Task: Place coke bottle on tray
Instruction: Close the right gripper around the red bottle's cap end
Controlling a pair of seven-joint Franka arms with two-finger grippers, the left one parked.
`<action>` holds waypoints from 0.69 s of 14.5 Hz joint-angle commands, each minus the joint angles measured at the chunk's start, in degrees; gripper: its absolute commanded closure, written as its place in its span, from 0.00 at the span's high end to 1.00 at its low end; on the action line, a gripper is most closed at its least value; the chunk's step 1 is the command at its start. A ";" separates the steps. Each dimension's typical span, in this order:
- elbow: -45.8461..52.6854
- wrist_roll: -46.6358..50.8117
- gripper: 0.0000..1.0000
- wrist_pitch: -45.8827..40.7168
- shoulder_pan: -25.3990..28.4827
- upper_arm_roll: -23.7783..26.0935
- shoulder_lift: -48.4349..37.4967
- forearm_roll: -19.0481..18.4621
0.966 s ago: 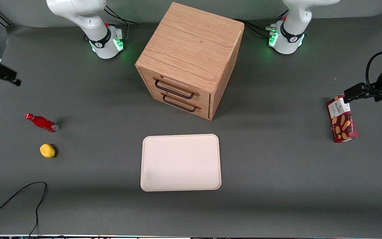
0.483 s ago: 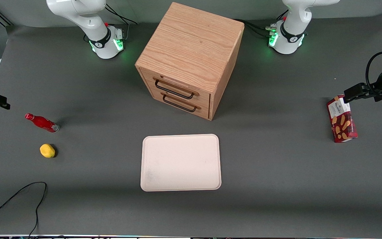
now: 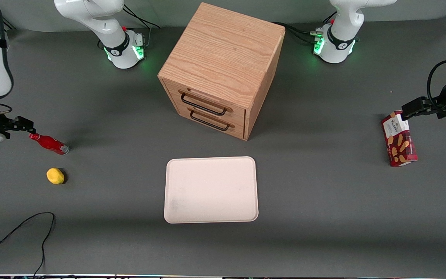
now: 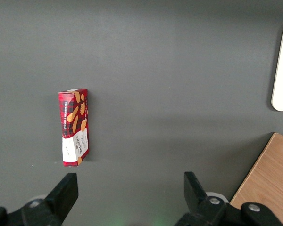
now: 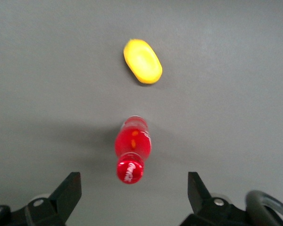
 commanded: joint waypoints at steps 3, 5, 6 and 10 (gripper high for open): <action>-3.32 -6.57 1.00 4.09 0.42 -1.19 1.20 6.88; -3.23 -8.87 1.00 5.05 0.25 -1.28 2.26 8.84; -3.23 -8.96 1.00 5.58 0.25 -1.28 2.70 8.84; -3.06 -10.10 0.99 7.17 0.07 -1.36 4.36 9.19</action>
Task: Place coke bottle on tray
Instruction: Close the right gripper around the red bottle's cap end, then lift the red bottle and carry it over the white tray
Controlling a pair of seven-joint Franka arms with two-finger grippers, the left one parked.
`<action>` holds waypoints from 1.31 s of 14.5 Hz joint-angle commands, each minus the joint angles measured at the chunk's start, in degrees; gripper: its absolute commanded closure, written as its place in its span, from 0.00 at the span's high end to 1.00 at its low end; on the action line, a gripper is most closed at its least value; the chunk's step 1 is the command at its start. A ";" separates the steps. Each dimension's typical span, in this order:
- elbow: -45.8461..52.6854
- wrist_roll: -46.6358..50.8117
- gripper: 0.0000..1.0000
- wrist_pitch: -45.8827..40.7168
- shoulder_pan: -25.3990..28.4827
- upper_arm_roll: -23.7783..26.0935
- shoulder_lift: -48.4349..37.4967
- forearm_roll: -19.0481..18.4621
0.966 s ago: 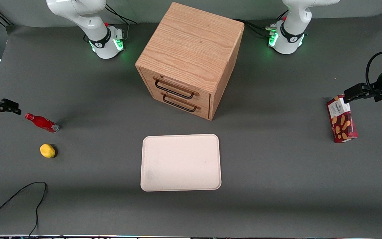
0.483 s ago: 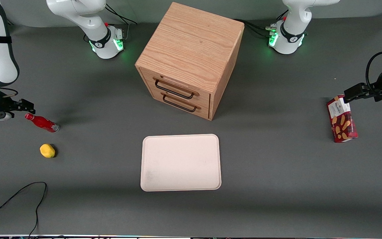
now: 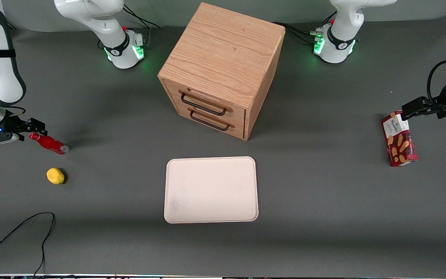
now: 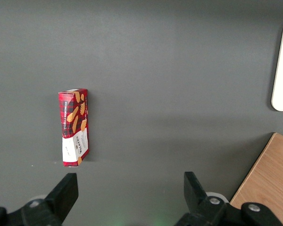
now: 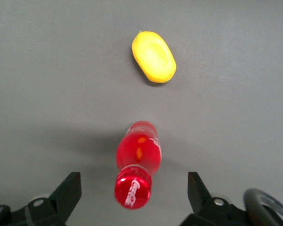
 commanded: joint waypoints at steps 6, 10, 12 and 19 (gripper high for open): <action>0.27 -3.89 0.64 1.38 0.08 -0.62 2.27 3.30; 0.71 -3.80 0.21 0.85 0.17 -0.62 2.27 3.30; 1.06 -3.19 0.12 0.67 0.52 -0.28 2.19 3.30; 23.26 5.06 0.11 -24.60 0.79 5.08 3.15 2.34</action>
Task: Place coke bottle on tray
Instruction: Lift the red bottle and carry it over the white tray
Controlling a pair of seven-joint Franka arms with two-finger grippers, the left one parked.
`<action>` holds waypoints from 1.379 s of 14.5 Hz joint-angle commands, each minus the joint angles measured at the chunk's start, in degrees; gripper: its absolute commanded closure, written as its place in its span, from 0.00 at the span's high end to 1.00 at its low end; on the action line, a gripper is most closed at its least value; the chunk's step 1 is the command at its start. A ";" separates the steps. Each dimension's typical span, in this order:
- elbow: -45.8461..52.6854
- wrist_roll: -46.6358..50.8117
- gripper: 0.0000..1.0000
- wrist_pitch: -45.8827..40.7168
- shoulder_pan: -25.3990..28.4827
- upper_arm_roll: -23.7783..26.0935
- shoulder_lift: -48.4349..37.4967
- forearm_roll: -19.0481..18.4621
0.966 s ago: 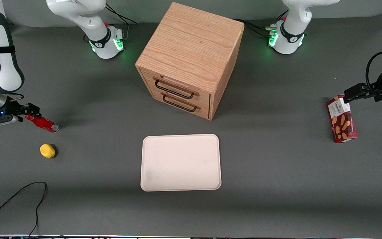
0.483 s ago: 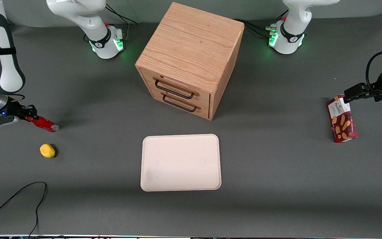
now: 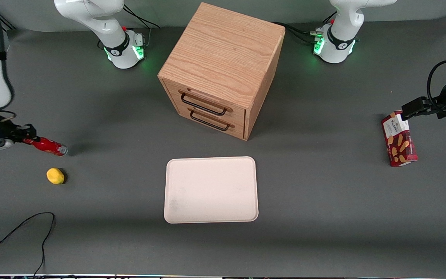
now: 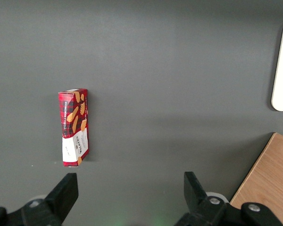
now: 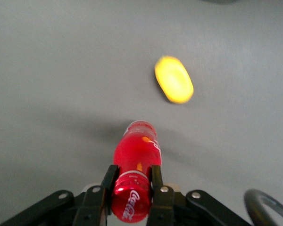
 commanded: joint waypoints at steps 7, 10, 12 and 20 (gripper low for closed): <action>34.63 19.11 0.11 -28.77 0.18 13.56 4.55 -4.55; 48.88 25.36 0.13 -38.36 0.18 17.78 10.70 -4.55; 52.78 29.23 0.16 -39.27 0.18 22.34 12.12 -4.64; 55.86 44.26 0.18 -28.83 0.97 38.61 22.39 -12.19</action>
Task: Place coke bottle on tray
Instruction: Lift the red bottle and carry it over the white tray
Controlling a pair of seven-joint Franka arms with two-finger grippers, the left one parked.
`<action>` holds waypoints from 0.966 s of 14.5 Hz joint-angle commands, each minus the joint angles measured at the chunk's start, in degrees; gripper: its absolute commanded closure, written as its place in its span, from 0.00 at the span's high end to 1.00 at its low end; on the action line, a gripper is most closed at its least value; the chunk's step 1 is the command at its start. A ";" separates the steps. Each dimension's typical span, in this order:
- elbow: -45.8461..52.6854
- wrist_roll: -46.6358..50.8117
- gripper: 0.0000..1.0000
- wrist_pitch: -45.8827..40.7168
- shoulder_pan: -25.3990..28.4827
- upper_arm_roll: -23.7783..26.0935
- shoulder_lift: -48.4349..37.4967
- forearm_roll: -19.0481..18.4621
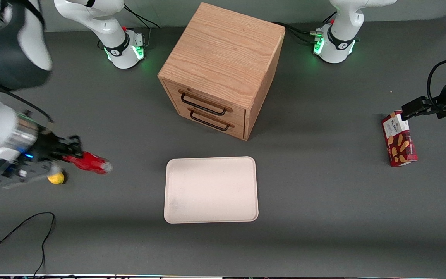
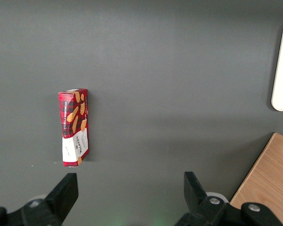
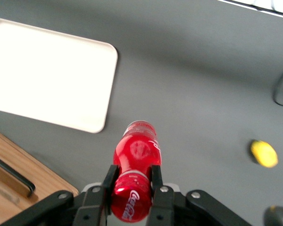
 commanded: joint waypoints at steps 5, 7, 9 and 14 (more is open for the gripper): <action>3.73 13.33 0.18 12.02 2.99 8.51 12.22 -9.40; 3.29 14.39 0.19 16.50 3.34 9.58 15.38 -11.61; 3.29 14.48 0.19 19.50 3.78 9.67 18.29 -11.70; 3.03 18.00 0.19 25.22 5.37 9.75 22.95 -11.88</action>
